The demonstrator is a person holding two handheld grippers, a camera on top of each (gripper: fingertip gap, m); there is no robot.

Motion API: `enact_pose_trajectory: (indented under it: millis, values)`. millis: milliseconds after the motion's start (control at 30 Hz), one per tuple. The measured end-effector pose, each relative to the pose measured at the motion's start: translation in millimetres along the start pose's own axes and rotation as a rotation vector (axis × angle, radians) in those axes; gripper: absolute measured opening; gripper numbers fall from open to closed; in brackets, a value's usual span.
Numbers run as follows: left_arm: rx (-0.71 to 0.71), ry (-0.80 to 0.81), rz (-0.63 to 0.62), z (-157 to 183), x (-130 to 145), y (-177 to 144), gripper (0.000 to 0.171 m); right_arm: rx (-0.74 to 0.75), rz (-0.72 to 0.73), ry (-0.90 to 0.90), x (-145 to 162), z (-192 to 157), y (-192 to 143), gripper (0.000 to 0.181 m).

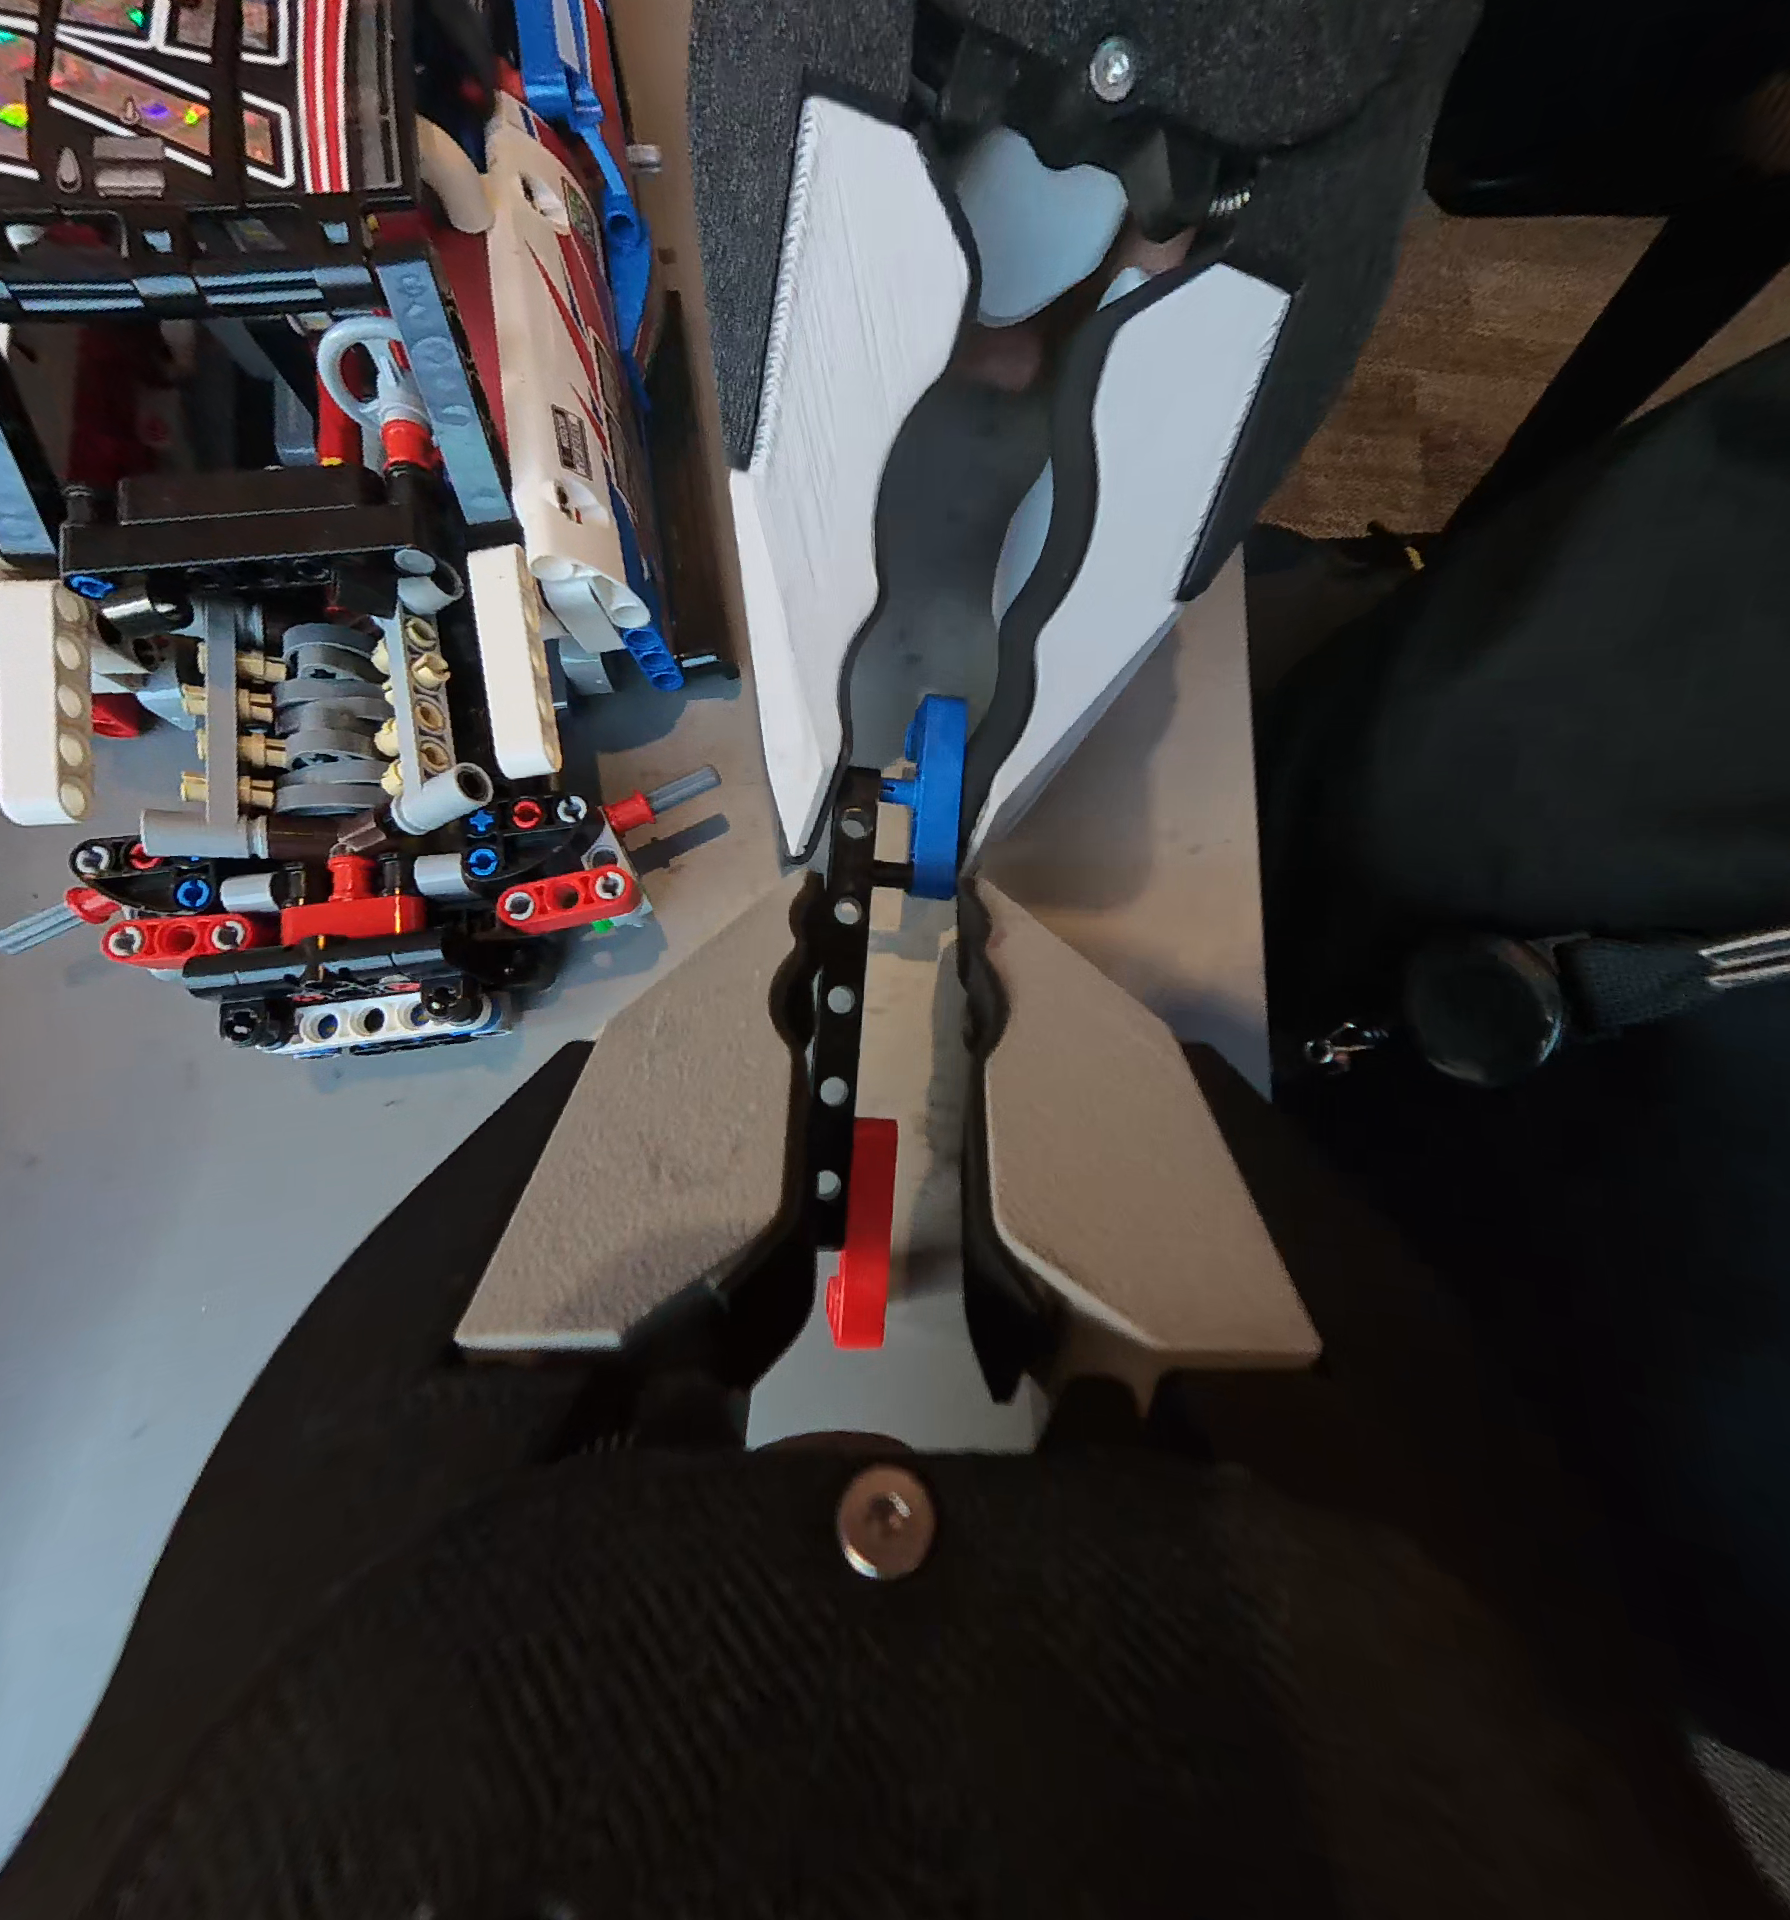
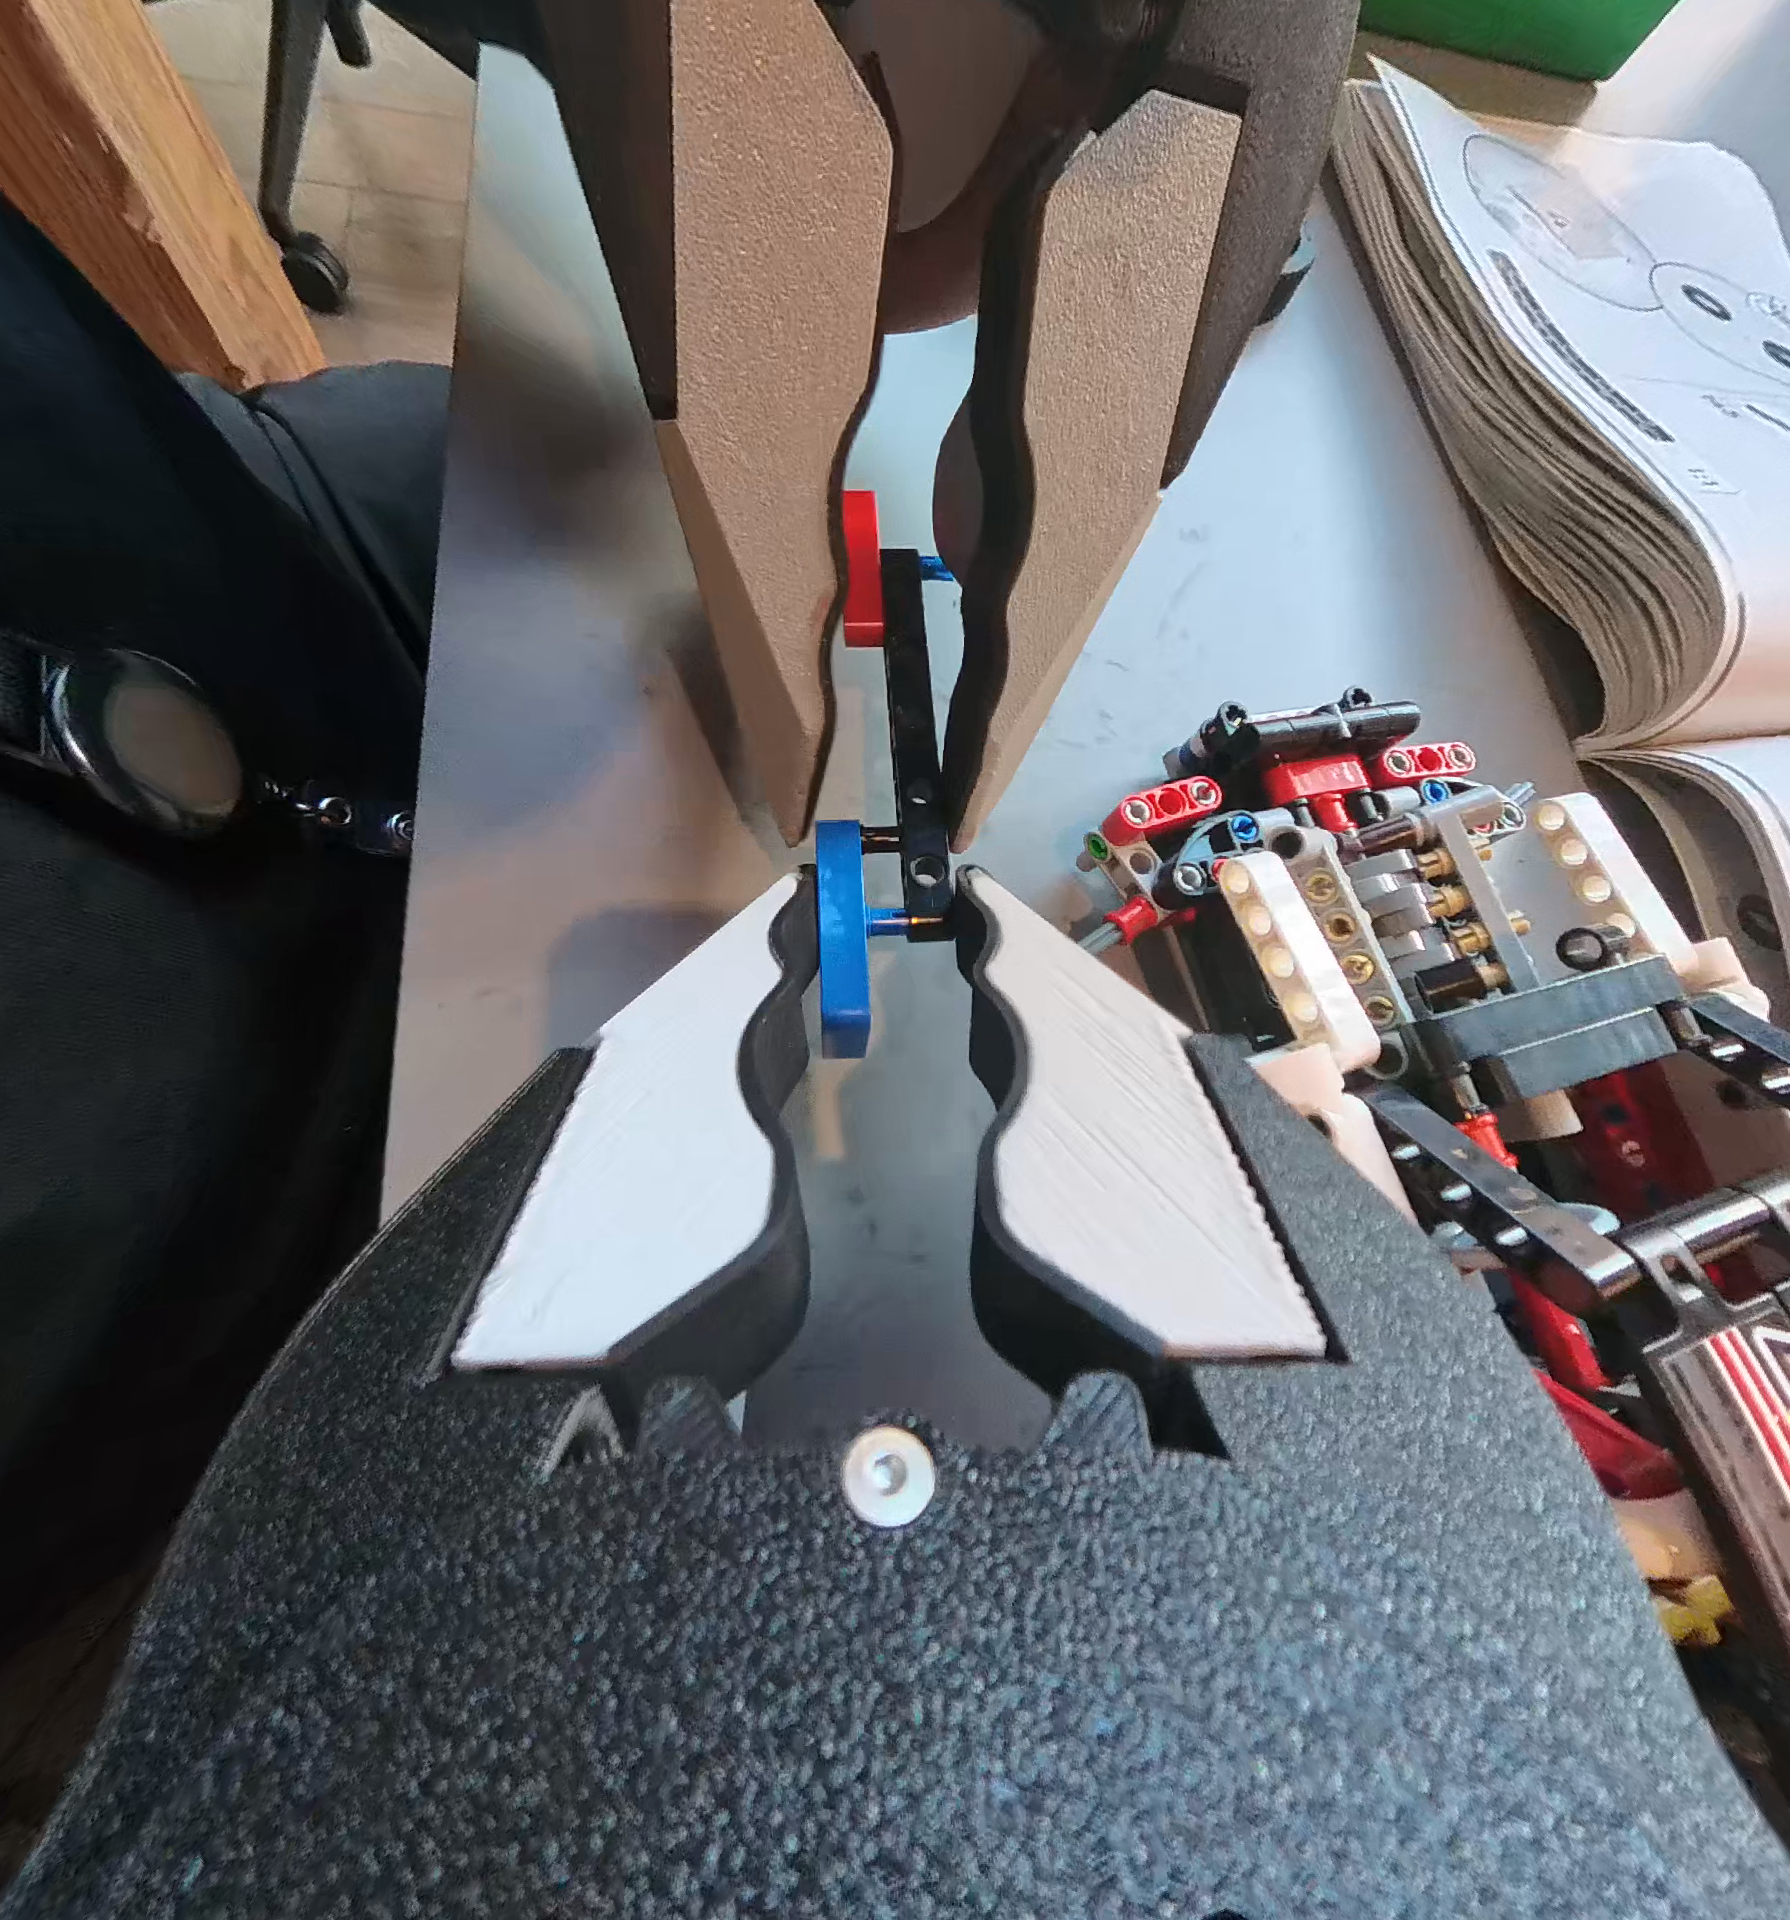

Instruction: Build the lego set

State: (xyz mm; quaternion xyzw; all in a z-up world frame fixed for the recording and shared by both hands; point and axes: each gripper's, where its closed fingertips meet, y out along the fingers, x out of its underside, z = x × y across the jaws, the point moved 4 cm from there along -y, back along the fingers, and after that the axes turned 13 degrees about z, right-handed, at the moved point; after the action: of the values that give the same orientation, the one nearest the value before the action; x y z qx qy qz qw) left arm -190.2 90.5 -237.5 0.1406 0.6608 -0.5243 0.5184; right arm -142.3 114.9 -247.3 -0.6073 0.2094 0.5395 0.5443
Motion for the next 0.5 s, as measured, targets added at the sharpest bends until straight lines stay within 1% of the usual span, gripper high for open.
enact_pose_trajectory:
  millis: [100, 133, 200, 233, 400, 500]
  values:
    - [0.019, -0.026, -0.008, 2.0, 1.0, 2.5, 0.034, 0.004, -0.017, 0.014, 4.2, 2.1, 0.9, 0.025]
    - [0.01, -0.023, -0.012, 1.5, 1.4, 3.2, 0.033, 0.0, -0.021, 0.029, 4.8, 2.4, 1.2, 0.025]
    - [-0.038, 0.02, -0.016, -1.8, 2.2, 3.7, 0.024, -0.006, -0.019, 0.059, 4.4, 3.1, 1.8, 0.025]
    - [-0.057, 0.045, -0.016, -2.2, 2.6, 4.0, 0.022, -0.007, -0.02, 0.067, 4.4, 3.3, 2.1, 0.025]
    - [-0.147, 0.138, -0.019, 0.8, 5.1, 7.3, 0.021, 0.0, -0.048, 0.069, 6.5, 2.8, 4.0, 0.024]
    - [-0.165, 0.143, -0.014, 1.4, 6.0, 6.6, 0.02, 0.018, -0.064, 0.019, 5.5, 2.3, 5.0, 0.024]
